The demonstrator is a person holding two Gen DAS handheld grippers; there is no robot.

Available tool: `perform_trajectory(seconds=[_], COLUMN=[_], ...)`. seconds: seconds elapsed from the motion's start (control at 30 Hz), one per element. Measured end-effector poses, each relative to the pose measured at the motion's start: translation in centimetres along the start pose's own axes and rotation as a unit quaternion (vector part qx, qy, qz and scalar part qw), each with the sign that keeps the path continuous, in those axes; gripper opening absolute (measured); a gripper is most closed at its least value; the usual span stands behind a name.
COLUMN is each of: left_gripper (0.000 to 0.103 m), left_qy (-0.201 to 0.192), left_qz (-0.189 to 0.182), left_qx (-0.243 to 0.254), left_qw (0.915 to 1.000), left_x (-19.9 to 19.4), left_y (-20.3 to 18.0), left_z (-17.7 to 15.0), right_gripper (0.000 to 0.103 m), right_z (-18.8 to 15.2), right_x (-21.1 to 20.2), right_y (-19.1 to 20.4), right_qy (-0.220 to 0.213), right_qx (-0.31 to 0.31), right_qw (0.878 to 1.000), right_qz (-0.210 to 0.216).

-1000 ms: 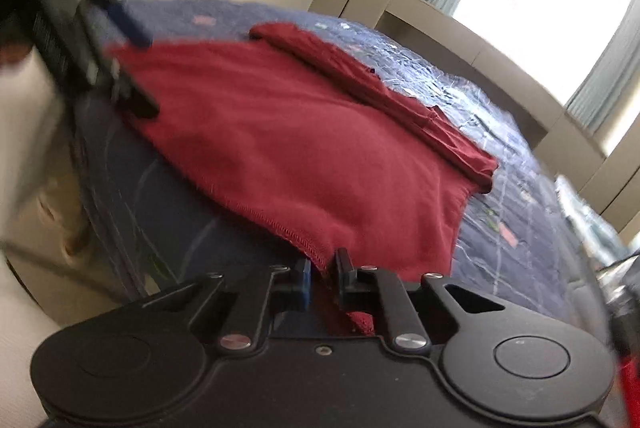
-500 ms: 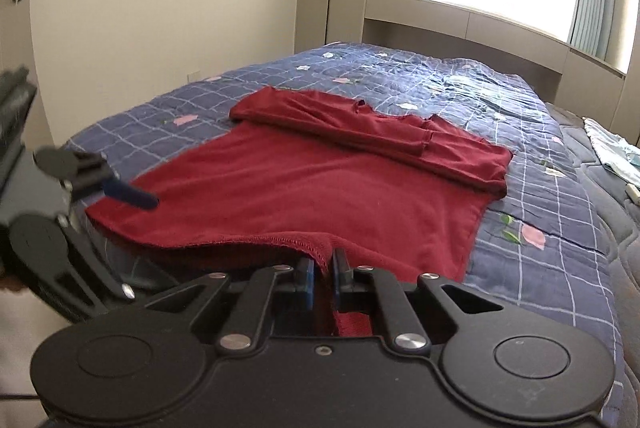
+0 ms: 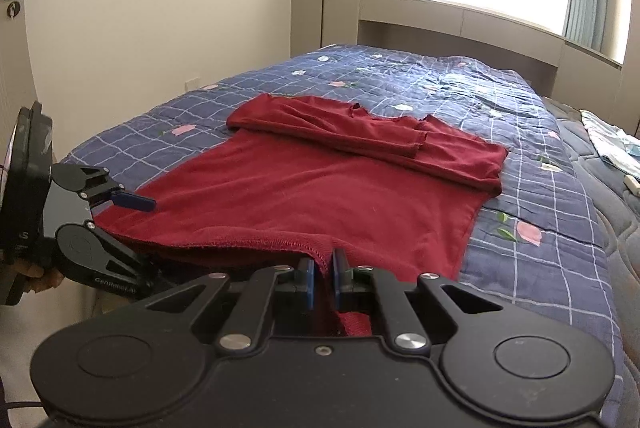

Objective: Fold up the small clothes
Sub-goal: 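Lift the hem with both grippers and fold it toward the collar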

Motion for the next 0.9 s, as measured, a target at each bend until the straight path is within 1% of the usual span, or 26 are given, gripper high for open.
perform_trajectory(seconds=[0.03, 0.07, 0.13, 0.2, 0.37, 0.4, 0.47, 0.5, 0.53, 0.63, 0.7, 0.8, 0.9], left_gripper=[0.071, 0.069, 0.056, 0.049, 0.047, 0.042, 0.027, 0.014, 0.006, 0.005, 0.004, 0.003, 0.003], left_qy=[0.000, -0.003, -0.009, -0.013, -0.017, -0.018, -0.016, -0.016, -0.018, -0.028, -0.038, -0.048, -0.058], left_qz=[0.007, 0.013, 0.025, 0.034, 0.050, 0.051, 0.053, 0.055, 0.058, 0.063, 0.068, 0.071, 0.069], left_qx=[0.007, 0.015, 0.031, 0.053, 0.115, 0.122, 0.130, 0.130, 0.130, 0.131, 0.143, 0.183, 0.216], left_qw=[1.0000, 0.9998, 0.9992, 0.9979, 0.9919, 0.9910, 0.9899, 0.9898, 0.9897, 0.9890, 0.9866, 0.9794, 0.9723], left_x=[0.0, -0.2, -0.5, -0.9, -1.2, -1.2, -1.1, -1.1, -1.2, -1.9, -2.6, -3.7, -4.9], left_y=[0.2, 0.4, 0.5, 0.6, 0.1, 0.0, -0.1, -0.1, -0.1, 0.1, 0.2, 0.3, 0.2], left_z=[-0.3, -0.6, -1.2, -1.6, -3.1, -3.1, -3.3, -3.3, -3.3, -3.1, -3.1, -3.4, -4.0], right_gripper=[0.009, 0.009, 0.008, 0.009, 0.009, 0.009, 0.009, 0.009, 0.009, 0.009, 0.009, 0.007, 0.005], right_z=[0.0, 0.0, 0.1, 0.2, 0.1, 0.1, 0.1, 0.1, 0.1, -0.2, -0.8, -2.0, -3.4], right_x=[-0.2, -0.3, -0.5, -0.6, -0.7, -0.7, -0.7, -0.7, -0.7, -0.6, -0.5, -0.3, -0.4], right_y=[0.0, -0.1, -0.2, -0.2, -0.4, -0.4, -0.3, -0.3, -0.2, 0.4, 0.8, 1.6, 3.0], right_qy=[-0.005, -0.009, -0.014, -0.014, -0.013, -0.014, -0.014, -0.013, -0.012, -0.010, -0.007, 0.003, 0.016], right_qx=[0.001, 0.002, 0.003, 0.003, 0.007, 0.007, 0.008, 0.007, 0.006, -0.021, -0.045, -0.084, -0.135], right_qw=[1.000, 1.000, 1.000, 1.000, 1.000, 1.000, 1.000, 1.000, 1.000, 0.999, 0.998, 0.995, 0.989], right_qz=[-0.001, -0.002, -0.004, -0.006, -0.011, -0.012, -0.013, -0.014, -0.015, -0.028, -0.038, -0.046, -0.054])
Point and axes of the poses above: each gripper's, at about its wrist camera, not at the fingertips, and x roughly the way its jaws point, y to its left, z to its top, the point moved 2 cm from there along x, roughly the way its jaws point, and after that the axes turned 8 degrees about -z, right-handed, at the moved point
